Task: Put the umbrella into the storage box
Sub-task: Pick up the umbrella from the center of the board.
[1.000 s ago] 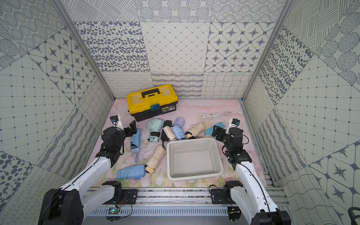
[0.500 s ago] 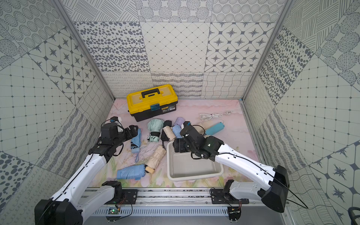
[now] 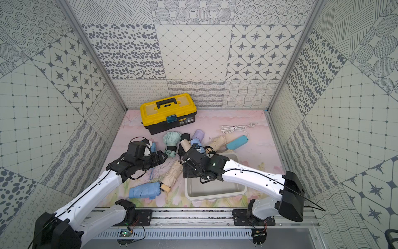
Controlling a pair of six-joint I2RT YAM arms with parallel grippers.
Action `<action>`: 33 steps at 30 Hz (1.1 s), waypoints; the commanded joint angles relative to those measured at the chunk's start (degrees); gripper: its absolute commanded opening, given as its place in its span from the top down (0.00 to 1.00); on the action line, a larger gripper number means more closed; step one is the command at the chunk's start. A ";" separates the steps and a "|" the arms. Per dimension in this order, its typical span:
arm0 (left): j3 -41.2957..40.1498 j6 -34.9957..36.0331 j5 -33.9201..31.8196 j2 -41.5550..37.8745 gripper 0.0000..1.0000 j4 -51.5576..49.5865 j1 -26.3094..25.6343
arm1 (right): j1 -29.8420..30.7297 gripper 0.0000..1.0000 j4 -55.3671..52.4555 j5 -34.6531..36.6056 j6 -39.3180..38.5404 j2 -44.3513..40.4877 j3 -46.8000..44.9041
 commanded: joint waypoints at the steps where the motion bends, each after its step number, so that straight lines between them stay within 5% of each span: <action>1: -0.02 0.23 -1.39 -0.89 0.08 -8.90 -6.89 | -4.25 0.23 0.88 2.35 1.99 -6.87 -2.64; 7: -0.73 3.48 -4.71 1.47 0.01 -9.58 -13.12 | -9.13 0.21 0.88 2.94 0.49 -14.32 -5.22; 14: 0.90 11.17 2.25 11.54 0.03 -6.66 -13.43 | -9.40 0.20 0.95 0.79 2.25 -15.40 -7.16; 33: 7.03 18.16 2.68 29.29 0.40 -2.81 -13.09 | -9.51 0.20 0.95 1.41 6.51 -17.54 -9.79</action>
